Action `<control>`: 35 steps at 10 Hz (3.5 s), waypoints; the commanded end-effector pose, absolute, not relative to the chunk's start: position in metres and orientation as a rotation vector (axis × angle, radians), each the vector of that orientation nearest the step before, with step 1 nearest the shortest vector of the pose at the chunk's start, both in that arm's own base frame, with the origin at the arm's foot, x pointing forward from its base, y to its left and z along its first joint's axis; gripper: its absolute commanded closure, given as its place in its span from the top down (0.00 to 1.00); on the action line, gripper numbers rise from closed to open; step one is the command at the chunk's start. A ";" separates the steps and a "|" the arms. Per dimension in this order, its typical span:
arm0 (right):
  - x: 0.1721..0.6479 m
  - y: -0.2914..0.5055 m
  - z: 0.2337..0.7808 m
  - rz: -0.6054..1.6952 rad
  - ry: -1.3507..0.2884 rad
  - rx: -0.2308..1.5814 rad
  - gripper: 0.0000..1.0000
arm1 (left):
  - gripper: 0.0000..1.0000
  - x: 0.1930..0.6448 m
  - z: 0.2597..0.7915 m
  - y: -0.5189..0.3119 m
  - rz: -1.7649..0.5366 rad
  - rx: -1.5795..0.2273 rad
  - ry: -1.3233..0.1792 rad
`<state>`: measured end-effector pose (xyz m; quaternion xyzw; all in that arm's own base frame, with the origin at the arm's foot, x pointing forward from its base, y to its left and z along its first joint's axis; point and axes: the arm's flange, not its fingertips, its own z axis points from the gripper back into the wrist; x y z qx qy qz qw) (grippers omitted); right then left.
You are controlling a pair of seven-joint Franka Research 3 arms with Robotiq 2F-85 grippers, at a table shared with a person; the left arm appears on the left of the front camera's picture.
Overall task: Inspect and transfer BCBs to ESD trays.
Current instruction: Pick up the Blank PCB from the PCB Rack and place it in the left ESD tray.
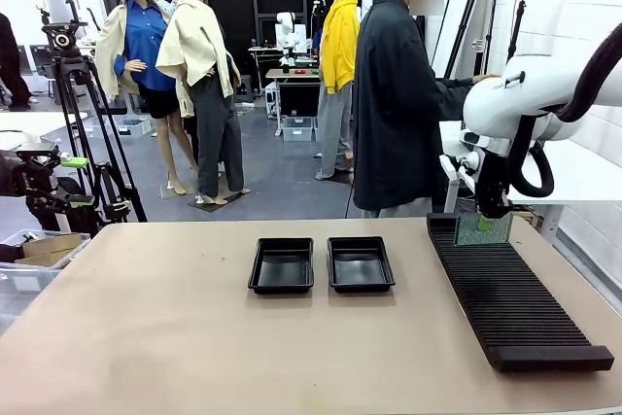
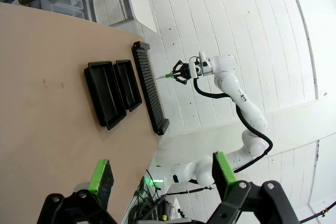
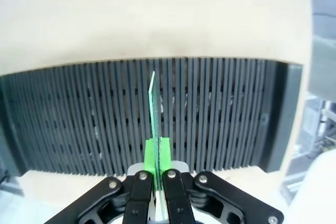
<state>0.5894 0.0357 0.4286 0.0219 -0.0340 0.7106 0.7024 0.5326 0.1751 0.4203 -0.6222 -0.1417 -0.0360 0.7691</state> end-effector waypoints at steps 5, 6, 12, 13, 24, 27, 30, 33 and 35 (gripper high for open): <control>0.568 0.067 0.465 1.362 -0.099 0.092 0.00 | 1.00 0.533 0.423 0.175 -0.068 -1.352 -0.302; 0.564 0.071 0.467 1.232 -0.168 0.075 0.00 | 1.00 0.533 0.423 0.175 -0.068 -1.352 -0.302; 0.540 0.121 0.499 0.541 -0.173 0.145 0.00 | 1.00 0.533 0.423 0.175 -0.068 -1.352 -0.302; 0.539 0.125 0.505 0.419 -0.087 0.270 0.00 | 1.00 0.533 0.423 0.175 -0.068 -1.352 -0.302; 0.551 0.187 0.443 -0.018 -0.178 0.765 0.00 | 1.00 0.533 0.423 0.175 -0.068 -1.352 -0.302; 0.552 0.222 0.419 -0.026 -0.126 0.803 0.00 | 1.00 0.533 0.423 0.175 -0.068 -1.352 -0.302; 0.554 0.259 0.387 -0.027 -0.124 0.828 0.00 | 1.00 0.533 0.423 0.175 -0.068 -1.352 -0.302; 0.564 0.289 0.364 -0.042 -0.129 0.815 0.00 | 1.00 0.533 0.423 0.175 -0.068 -1.352 -0.302; 0.567 0.310 0.351 -0.040 -0.145 0.783 0.00 | 1.00 0.533 0.423 0.175 -0.068 -1.352 -0.302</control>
